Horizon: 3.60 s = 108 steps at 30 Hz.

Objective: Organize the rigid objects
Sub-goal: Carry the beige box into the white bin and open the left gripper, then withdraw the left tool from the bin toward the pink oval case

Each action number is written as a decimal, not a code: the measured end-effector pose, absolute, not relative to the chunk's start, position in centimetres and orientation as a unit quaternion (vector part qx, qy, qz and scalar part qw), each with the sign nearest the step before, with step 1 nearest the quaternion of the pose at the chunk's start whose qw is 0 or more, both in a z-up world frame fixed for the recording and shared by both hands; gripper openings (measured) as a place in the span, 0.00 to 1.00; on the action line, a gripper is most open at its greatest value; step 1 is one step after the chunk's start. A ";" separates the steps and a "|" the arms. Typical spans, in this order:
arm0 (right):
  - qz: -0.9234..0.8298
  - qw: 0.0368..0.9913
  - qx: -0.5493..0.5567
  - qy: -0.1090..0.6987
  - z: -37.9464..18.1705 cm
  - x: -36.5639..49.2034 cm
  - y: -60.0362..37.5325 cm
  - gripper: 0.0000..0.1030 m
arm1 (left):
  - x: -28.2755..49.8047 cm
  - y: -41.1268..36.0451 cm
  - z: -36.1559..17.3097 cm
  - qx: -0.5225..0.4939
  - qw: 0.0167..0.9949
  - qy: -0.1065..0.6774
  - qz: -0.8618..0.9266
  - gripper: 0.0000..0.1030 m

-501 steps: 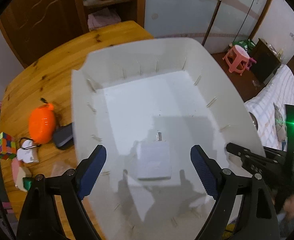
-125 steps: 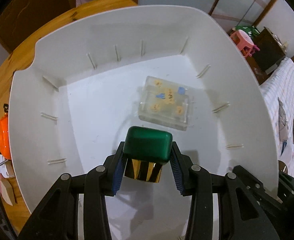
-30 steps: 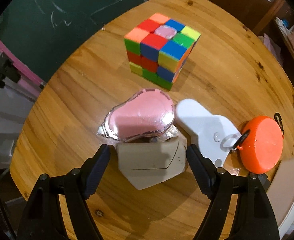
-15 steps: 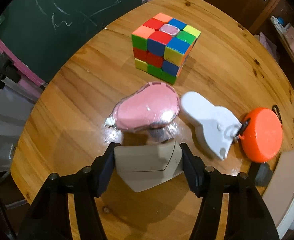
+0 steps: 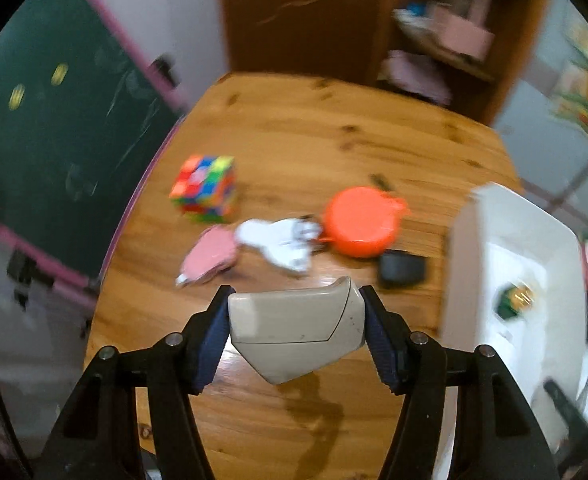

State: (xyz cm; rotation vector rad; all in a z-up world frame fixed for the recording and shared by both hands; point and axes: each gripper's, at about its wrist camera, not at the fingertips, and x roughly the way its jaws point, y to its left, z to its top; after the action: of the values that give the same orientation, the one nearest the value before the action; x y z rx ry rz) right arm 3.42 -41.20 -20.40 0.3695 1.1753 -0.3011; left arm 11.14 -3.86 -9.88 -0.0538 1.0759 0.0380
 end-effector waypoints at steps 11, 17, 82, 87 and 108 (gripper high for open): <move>-0.132 0.808 0.179 0.546 -20.5 3.5 -41.2 0.13 | 10.1 -14.0 -5.3 0.060 0.878 0.462 -0.110 0.64; -0.130 0.810 0.182 0.542 -20.6 3.3 -41.3 0.13 | 10.8 -18.8 -6.5 0.095 0.872 0.459 -0.143 0.64; -0.134 0.819 0.170 0.531 -20.1 2.9 -41.2 0.13 | 9.9 -19.9 -12.2 0.146 0.819 0.535 -0.149 0.83; -0.144 0.818 0.163 0.533 -20.1 2.9 -41.2 0.13 | 9.2 -17.7 -11.4 0.134 0.826 0.529 -0.143 0.83; -0.149 0.813 0.165 0.538 -20.2 2.9 -41.4 0.13 | 8.4 -4.2 -10.2 0.082 0.850 0.517 -0.062 0.83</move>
State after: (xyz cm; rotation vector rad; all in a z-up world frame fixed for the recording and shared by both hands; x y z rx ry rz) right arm 2.89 -41.36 -20.17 0.3522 1.1489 -0.3182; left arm 8.36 -4.18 -10.19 0.1733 1.0900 -0.1298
